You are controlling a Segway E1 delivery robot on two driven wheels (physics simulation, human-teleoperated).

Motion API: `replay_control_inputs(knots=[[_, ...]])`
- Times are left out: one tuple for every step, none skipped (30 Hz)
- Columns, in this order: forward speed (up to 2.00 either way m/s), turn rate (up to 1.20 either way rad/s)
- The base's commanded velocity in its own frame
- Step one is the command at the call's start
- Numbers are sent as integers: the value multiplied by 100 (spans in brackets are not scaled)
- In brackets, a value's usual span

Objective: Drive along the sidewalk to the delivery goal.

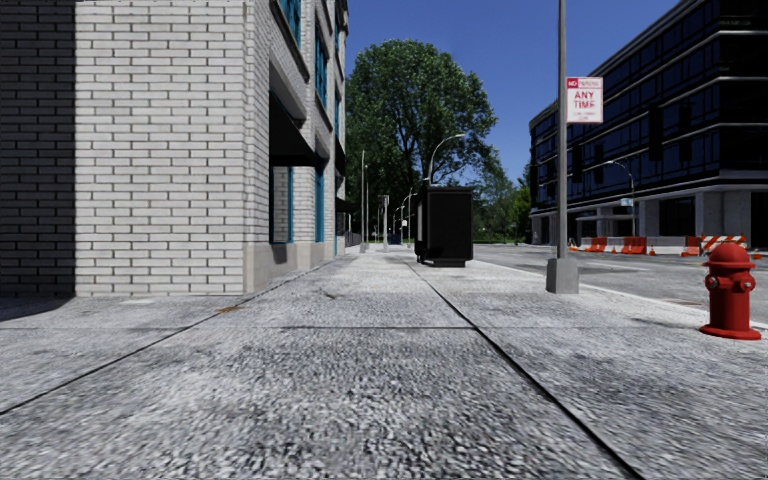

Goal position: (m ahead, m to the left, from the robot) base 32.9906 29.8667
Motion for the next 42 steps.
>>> replay_control_inputs(knots=[[200,0],[200,0],[200,0],[200,0],[200,0],[200,0],[200,0],[200,0],[200,0],[200,0],[200,0],[200,0],[200,0],[200,0],[200,0],[200,0],[200,0],[200,0],[200,0],[200,0],[200,0],[200,0],[200,0],[200,0],[200,0],[200,0],[200,0],[200,0],[200,0],[200,0],[200,0],[200,0],[200,0],[200,0],[200,0],[200,0],[200,0],[200,0],[200,0],[200,0],[200,0],[200,0]])
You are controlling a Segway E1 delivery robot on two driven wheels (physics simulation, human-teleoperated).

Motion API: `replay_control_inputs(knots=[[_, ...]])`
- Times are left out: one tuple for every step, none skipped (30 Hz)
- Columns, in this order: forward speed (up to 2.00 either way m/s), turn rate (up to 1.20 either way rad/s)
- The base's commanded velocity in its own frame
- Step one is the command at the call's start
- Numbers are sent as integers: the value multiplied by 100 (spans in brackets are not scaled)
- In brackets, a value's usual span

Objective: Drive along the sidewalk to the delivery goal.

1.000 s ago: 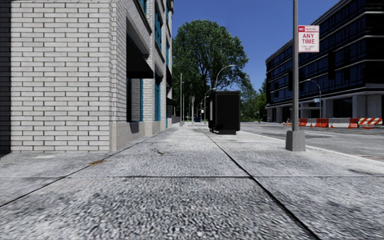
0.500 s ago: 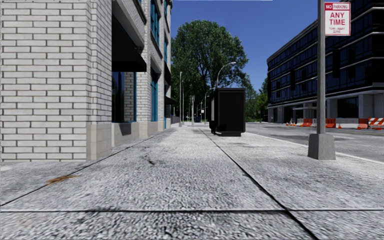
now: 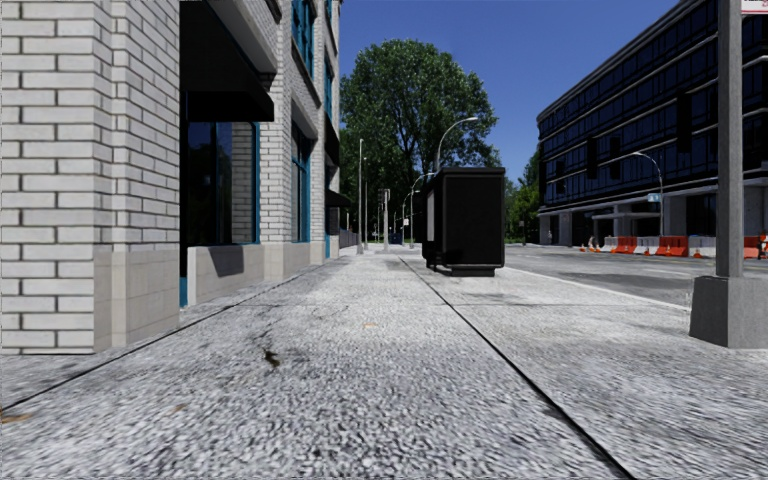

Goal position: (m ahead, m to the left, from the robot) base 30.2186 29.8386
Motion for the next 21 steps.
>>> replay_control_inputs(knots=[[200,0],[200,0],[200,0],[200,0],[200,0],[200,0],[200,0],[200,0],[200,0],[200,0],[200,0],[200,0],[200,0],[200,0],[200,0],[200,0],[200,0],[200,0],[200,0],[200,0],[200,0]])
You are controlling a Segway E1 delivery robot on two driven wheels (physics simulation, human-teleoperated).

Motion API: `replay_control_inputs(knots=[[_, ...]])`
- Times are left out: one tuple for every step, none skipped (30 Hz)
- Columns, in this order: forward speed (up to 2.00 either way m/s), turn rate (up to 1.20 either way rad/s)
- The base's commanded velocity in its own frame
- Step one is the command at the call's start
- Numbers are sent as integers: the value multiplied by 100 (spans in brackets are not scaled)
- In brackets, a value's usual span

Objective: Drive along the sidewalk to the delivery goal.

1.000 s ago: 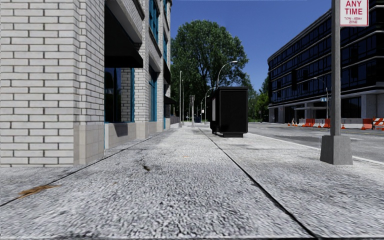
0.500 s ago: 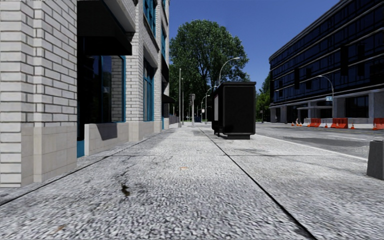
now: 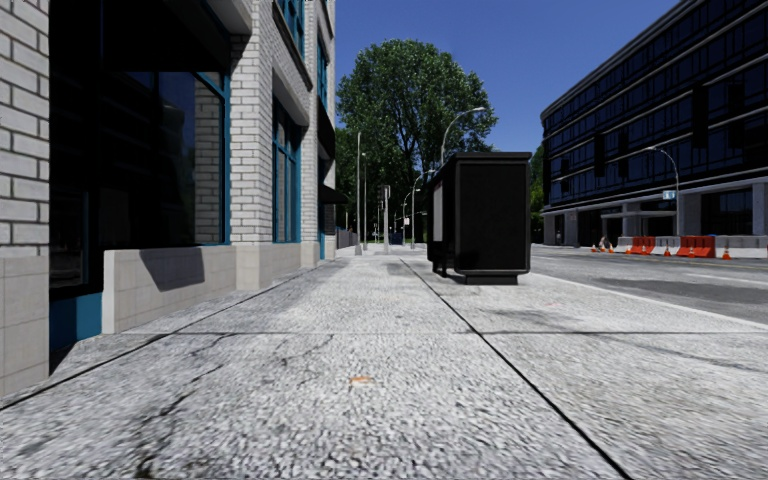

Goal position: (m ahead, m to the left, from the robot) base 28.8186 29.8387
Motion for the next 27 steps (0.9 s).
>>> replay_control_inputs(knots=[[200,0],[200,0],[200,0],[200,0],[200,0],[200,0],[200,0],[200,0],[200,0],[200,0],[200,0],[200,0],[200,0],[200,0],[200,0],[200,0],[200,0],[200,0],[200,0],[200,0],[200,0],[200,0],[200,0],[200,0],[200,0],[200,0],[200,0]])
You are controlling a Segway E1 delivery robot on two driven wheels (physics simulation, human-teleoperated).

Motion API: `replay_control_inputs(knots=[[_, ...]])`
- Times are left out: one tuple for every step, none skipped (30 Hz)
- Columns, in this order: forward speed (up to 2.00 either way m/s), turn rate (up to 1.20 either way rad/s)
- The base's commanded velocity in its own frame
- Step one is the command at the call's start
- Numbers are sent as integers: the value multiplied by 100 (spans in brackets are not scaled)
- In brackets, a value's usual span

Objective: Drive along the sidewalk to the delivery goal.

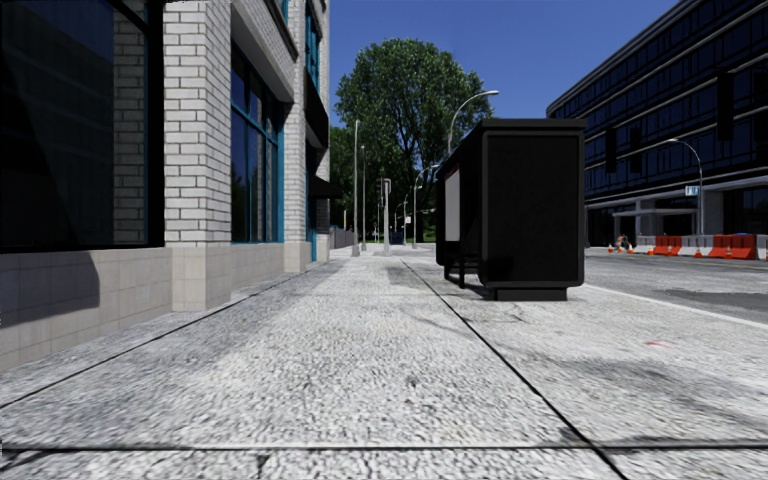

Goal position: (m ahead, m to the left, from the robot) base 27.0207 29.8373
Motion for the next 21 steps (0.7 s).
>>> replay_control_inputs(knots=[[200,0],[200,0],[200,0],[200,0],[200,0],[200,0],[200,0],[200,0],[200,0],[200,0],[200,0],[200,0],[200,0],[200,0],[200,0],[200,0],[200,0],[200,0],[200,0],[200,0],[200,0]])
